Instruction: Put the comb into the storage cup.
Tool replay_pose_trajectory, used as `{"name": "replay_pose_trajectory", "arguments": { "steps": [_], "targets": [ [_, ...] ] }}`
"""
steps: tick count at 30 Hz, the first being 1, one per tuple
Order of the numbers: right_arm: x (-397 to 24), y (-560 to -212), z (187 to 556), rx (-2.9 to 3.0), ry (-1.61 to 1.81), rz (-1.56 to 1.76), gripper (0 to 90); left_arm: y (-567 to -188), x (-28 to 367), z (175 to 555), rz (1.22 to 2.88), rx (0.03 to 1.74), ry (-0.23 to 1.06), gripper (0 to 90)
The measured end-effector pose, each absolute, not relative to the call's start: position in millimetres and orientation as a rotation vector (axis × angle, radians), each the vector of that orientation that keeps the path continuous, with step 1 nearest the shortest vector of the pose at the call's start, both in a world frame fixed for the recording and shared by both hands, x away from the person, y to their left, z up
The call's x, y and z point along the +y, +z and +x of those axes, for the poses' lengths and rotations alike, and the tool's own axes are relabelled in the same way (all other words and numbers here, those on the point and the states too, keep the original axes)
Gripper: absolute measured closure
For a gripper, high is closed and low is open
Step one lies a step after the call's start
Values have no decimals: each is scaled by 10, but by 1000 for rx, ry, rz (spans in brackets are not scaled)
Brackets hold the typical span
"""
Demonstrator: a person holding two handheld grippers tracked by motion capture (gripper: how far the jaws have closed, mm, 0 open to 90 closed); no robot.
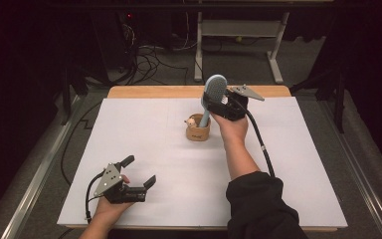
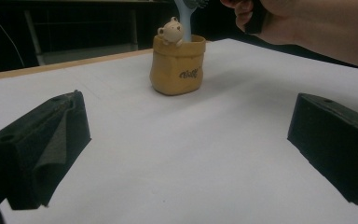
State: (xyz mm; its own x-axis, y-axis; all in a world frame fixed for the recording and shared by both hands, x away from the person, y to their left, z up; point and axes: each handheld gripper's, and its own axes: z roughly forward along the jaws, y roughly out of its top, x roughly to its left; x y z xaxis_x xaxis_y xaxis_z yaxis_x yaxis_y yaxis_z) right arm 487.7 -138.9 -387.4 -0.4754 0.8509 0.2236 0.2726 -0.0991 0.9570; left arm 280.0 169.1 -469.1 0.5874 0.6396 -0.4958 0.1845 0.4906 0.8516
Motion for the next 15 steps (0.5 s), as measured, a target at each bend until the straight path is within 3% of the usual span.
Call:
{"name": "replay_pose_trajectory", "arguments": {
  "steps": [15],
  "targets": [
    [-1387,-3885,4880,1702,1600,1238,137,-4688,1688,2796,1050,934,331,2]
  ]
}}
